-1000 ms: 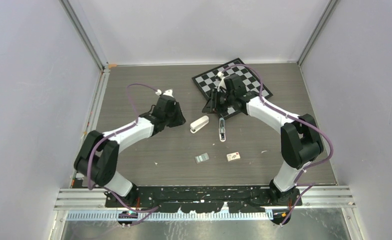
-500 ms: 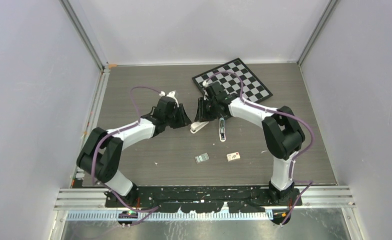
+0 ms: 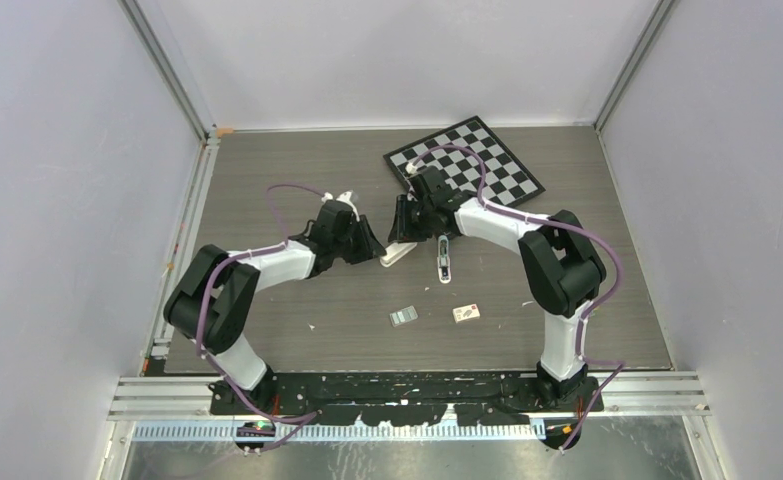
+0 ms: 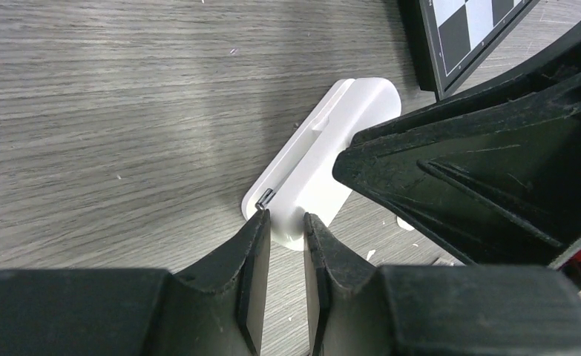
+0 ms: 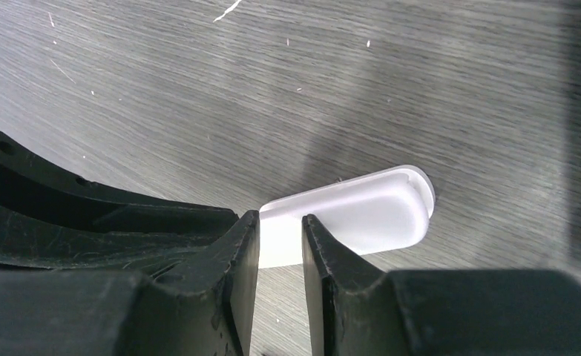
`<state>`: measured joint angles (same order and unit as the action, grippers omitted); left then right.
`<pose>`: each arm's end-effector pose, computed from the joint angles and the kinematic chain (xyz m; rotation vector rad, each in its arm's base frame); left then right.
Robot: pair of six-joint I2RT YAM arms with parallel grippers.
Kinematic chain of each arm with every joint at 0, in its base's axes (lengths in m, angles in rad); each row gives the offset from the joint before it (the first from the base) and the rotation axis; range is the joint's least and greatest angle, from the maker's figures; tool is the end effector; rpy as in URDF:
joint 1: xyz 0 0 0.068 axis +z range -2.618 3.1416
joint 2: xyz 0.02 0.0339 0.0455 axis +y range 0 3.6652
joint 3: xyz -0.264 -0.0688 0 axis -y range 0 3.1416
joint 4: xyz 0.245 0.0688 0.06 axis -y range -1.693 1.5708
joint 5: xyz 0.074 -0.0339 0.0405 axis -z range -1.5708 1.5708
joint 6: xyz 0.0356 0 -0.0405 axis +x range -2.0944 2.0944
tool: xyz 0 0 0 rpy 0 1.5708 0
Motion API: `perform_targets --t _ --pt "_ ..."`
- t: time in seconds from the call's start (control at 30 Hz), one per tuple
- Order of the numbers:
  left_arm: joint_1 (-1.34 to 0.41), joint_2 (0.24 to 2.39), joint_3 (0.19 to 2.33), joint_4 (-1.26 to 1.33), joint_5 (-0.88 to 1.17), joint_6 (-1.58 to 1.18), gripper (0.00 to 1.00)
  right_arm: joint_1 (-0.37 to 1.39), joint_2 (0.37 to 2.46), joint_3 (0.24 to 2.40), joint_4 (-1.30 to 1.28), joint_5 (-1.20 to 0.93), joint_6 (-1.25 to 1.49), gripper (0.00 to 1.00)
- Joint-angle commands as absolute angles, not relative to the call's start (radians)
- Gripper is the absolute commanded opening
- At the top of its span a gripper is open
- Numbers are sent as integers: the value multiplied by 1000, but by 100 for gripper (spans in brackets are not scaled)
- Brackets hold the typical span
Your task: Load the staples into the stapler
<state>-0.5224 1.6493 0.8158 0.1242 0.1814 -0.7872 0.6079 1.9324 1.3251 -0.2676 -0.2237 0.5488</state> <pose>0.2850 -0.1715 0.1647 -0.2198 2.4188 -0.8542 0.3390 0.2455 0.1865 -0.1809 2.5708 0.7527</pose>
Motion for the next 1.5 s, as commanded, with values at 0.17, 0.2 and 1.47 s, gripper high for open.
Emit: perform_targets --t 0.17,0.2,1.47 --pt "-525 1528 884 -82 82 -708 32 610 1782 1378 -449 -152 491 42" --pt "-525 1507 897 -109 84 -702 34 609 1758 1378 -464 -147 497 43" --pt "-518 844 747 -550 82 -555 100 1035 1646 1073 -524 161 740 34"
